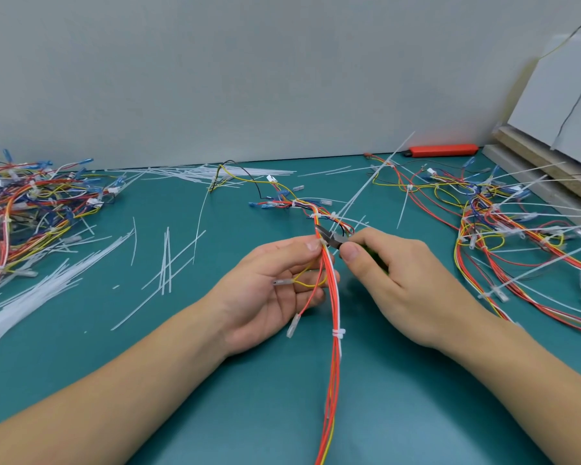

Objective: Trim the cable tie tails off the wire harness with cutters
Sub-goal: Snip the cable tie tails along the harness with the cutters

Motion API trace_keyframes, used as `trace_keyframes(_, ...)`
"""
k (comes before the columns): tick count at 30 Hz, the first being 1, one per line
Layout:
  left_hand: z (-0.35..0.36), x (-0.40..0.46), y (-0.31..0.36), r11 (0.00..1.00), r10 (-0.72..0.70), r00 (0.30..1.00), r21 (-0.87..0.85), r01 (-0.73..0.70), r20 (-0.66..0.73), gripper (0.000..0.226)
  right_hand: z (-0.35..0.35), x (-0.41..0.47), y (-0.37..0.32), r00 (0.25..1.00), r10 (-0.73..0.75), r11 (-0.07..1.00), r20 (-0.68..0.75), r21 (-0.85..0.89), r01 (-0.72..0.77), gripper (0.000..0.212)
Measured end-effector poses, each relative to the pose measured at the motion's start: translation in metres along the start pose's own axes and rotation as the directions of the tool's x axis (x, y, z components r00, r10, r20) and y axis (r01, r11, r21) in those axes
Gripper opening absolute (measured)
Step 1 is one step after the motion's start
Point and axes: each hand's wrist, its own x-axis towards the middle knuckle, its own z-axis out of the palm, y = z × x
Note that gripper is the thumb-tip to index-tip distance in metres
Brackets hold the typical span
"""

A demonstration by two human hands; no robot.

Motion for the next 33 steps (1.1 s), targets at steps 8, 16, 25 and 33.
trace_keyframes(8,-0.0006,0.0003,-0.0002,1.000,0.005,1.000,0.004,-0.005,-0.002,0.019,-0.0006,0.0000,0.0016,1.000,-0.001,1.000,0.015,-0.015,0.001,0.058)
trace_keyframes(16,-0.0005,-0.0013,-0.0004,1.000,0.009,1.000,0.006,-0.010,0.002,0.017,-0.0016,-0.0004,0.0005,1.000,0.014,0.999,0.009,-0.046,-0.014,0.063)
trace_keyframes(25,-0.0004,0.0005,-0.0008,0.999,0.014,1.000,0.041,-0.014,0.014,0.029,0.0022,-0.0004,0.0002,0.999,0.016,1.000,-0.032,0.007,-0.016,0.053)
trace_keyframes(33,-0.0012,0.0005,-0.0006,1.000,0.007,1.000,0.022,-0.008,0.013,0.018,0.0028,-0.0002,0.0012,0.999,0.022,1.000,-0.042,0.007,-0.022,0.053)
